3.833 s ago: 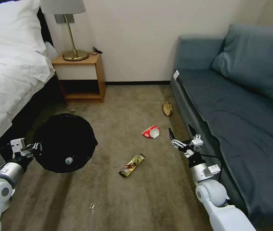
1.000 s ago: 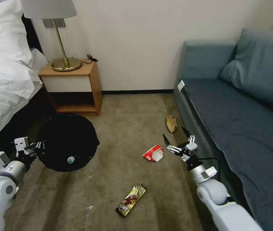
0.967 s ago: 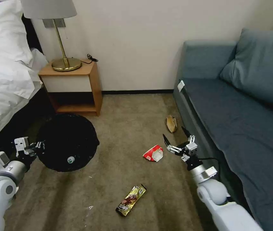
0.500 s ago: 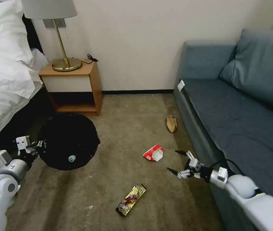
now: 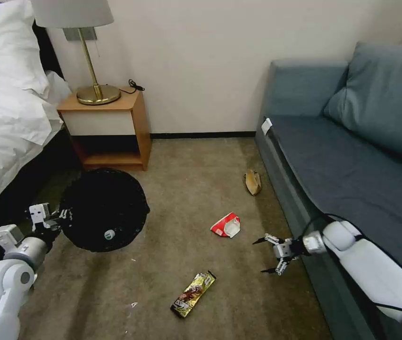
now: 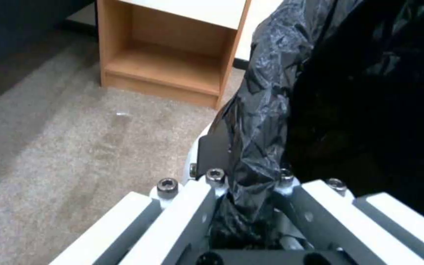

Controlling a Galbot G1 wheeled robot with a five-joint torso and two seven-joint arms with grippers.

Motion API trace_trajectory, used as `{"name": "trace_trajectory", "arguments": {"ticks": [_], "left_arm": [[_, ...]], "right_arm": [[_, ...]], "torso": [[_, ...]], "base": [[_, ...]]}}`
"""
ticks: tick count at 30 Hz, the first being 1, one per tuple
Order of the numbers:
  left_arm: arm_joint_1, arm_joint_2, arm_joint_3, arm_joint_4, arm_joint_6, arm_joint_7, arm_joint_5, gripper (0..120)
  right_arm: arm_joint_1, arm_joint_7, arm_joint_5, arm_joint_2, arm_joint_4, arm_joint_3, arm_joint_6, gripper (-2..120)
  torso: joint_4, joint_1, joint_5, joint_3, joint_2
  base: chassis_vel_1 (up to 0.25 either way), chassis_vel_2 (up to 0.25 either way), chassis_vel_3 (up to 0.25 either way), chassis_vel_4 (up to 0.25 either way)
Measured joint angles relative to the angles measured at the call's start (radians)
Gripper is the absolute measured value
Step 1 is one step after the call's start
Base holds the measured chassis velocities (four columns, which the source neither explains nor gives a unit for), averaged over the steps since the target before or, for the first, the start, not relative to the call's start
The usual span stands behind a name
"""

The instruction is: Pick up the trash bin, then pick up the garbage on the floor and place it into the trash bin.

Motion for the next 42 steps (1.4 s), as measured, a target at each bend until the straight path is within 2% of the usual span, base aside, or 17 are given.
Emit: {"name": "trace_trajectory", "arguments": {"ticks": [2,3,4,6,7,9,10,13,20,27,32,37,42], "left_arm": [[-0.002,0.0,0.0,0.0,0.0,0.0,0.0,2],[-0.004,-0.001,0.0,0.001,-0.001,0.001,0.001,2],[-0.004,-0.001,0.0,0.001,-0.001,0.001,0.001,2],[-0.007,-0.001,0.0,0.001,0.0,0.002,0.001,2],[-0.007,-0.001,0.0,0.001,0.0,0.002,0.001,2],[-0.009,0.0,0.0,0.001,0.0,0.003,0.001,2],[-0.009,0.0,0.0,0.001,0.0,0.003,0.001,2],[-0.011,0.004,-0.005,0.005,-0.001,0.003,-0.004,2],[-0.012,0.0,-0.009,0.013,-0.008,0.009,-0.005,2],[0.003,-0.007,-0.016,-0.007,-0.009,0.009,-0.005,2],[0.011,-0.009,-0.023,-0.017,-0.009,0.008,-0.005,2],[0.016,-0.016,-0.023,-0.033,-0.009,0.006,-0.004,2],[0.018,-0.02,-0.021,-0.045,-0.009,0.002,-0.003,2]], "right_arm": [[0.018,0.0,-0.011,0.016,-0.014,-0.021,0.006,100],[0.056,0.004,-0.044,0.057,-0.038,-0.066,0.011,100],[0.056,0.004,-0.044,0.057,-0.038,-0.066,0.011,100],[0.094,0.003,-0.092,0.121,-0.065,-0.103,0.016,100],[0.094,0.003,-0.092,0.121,-0.065,-0.103,0.016,100],[0.12,0.004,-0.117,0.19,-0.1,-0.123,0.03,100],[0.12,0.004,-0.117,0.19,-0.1,-0.123,0.03,100],[0.147,-0.003,-0.135,0.253,-0.14,-0.144,0.041,100],[0.153,-0.02,-0.122,0.229,-0.085,-0.213,0.042,100],[0.149,-0.015,-0.137,0.28,-0.093,-0.234,0.041,100],[0.142,-0.007,-0.158,0.303,-0.116,-0.236,0.045,100],[0.136,-0.004,-0.19,0.323,-0.16,-0.234,0.061,100],[0.134,0.001,-0.211,0.333,-0.167,-0.233,0.066,100]], "torso": [[0.0001,0.0,-0.0002,0.0,0.0],[0.0001,0.0,-0.0001,0.0,0.0],[0.0001,0.0,-0.0001,0.0,0.0],[0.0,0.0,-0.0005,0.0,0.0],[0.0,0.0,-0.0005,0.0,0.0],[0.0006,0.0,-0.0003,0.0,0.0],[0.0006,0.0,-0.0003,0.0,0.0],[0.0009,0.0,-0.0002,0.0,0.0],[-0.0009,0.0,-0.0006,0.0,0.0],[0.0007,0.0,0.0,0.0,0.0],[0.0007,0.0,0.0,0.0,0.0],[-0.0004,0.0,-0.0002,0.0,0.0],[-0.0001,0.0,-0.0002,0.0,0.0]], "base": [[0.0,0.0,0.0,0.0],[0.0,0.0,0.0,0.0],[0.0,0.0,0.0,0.0],[0.0,0.0,0.0,0.0],[0.0,0.0,0.0,0.0],[0.0,0.0,0.0,0.0],[0.0,0.0,0.0,0.0],[0.0,0.0,0.0,0.0],[0.0,0.0,0.0,0.0],[0.0,0.0,0.0,0.0],[0.0,0.0,0.0,0.0],[0.0,0.0,0.0,0.0],[0.0,0.0,0.0,0.0]]}}
